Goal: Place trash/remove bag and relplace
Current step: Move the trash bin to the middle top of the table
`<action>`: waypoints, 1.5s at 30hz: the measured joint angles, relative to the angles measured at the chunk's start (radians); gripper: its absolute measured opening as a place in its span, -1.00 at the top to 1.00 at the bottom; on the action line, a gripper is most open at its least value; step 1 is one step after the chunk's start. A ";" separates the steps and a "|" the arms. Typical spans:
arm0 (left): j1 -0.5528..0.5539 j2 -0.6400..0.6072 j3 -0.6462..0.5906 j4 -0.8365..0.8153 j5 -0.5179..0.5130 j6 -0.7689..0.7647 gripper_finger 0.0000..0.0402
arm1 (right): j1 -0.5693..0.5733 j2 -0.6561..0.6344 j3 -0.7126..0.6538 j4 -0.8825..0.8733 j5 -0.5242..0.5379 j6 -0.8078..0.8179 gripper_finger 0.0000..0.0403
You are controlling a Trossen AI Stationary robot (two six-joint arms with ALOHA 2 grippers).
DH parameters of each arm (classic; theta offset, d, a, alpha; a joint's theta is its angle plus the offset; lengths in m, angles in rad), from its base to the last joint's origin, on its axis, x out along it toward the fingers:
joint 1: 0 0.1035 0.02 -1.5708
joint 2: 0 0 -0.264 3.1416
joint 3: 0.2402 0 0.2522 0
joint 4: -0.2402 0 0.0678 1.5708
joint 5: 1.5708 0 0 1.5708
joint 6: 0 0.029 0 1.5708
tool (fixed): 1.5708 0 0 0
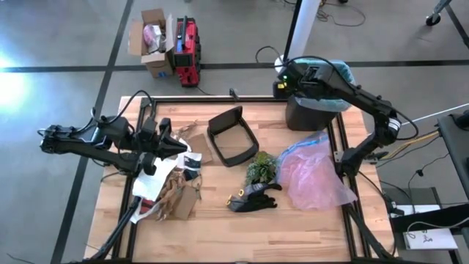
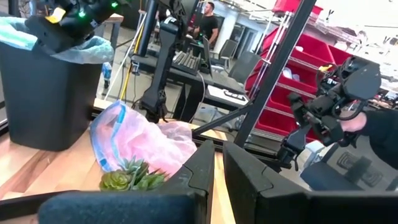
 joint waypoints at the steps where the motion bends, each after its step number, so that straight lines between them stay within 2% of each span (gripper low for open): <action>1: 0.000 0.000 0.000 0.001 0.000 0.000 0.90 | -0.001 0.007 0.000 -0.006 -0.006 -0.008 0.06; 4: 0.000 0.000 0.000 0.001 0.000 -0.001 0.90 | -0.002 0.021 0.000 -0.008 -0.007 -0.027 0.10; 6: 0.000 0.000 0.000 0.000 0.000 -0.003 0.90 | -0.003 0.022 0.000 -0.008 -0.007 -0.036 0.21; 9: 0.000 -0.003 0.000 0.001 0.000 -0.003 0.90 | 0.007 0.021 0.000 -0.008 -0.005 -0.050 0.49; 12: 0.000 -0.010 0.000 0.000 0.000 -0.003 0.90 | 0.019 0.019 0.000 -0.007 -0.005 -0.054 0.86; 14: 0.000 -0.017 0.000 0.000 0.001 -0.003 0.90 | 0.028 0.019 0.000 -0.008 -0.006 -0.057 0.95; 21: 0.000 -0.072 0.000 0.000 0.002 -0.004 0.90 | 0.084 0.019 0.000 0.004 -0.010 0.064 0.98; 31: 0.000 -0.144 0.001 -0.004 0.003 0.000 0.90 | 0.210 0.084 0.022 0.132 0.015 0.210 0.98; 36: 0.000 -0.151 0.001 -0.050 0.005 0.000 0.90 | 0.260 0.204 0.165 0.126 0.015 0.230 0.98; 45: -0.001 -0.155 0.001 -0.069 0.080 0.014 0.90 | 0.282 0.500 0.573 0.093 0.051 0.202 0.98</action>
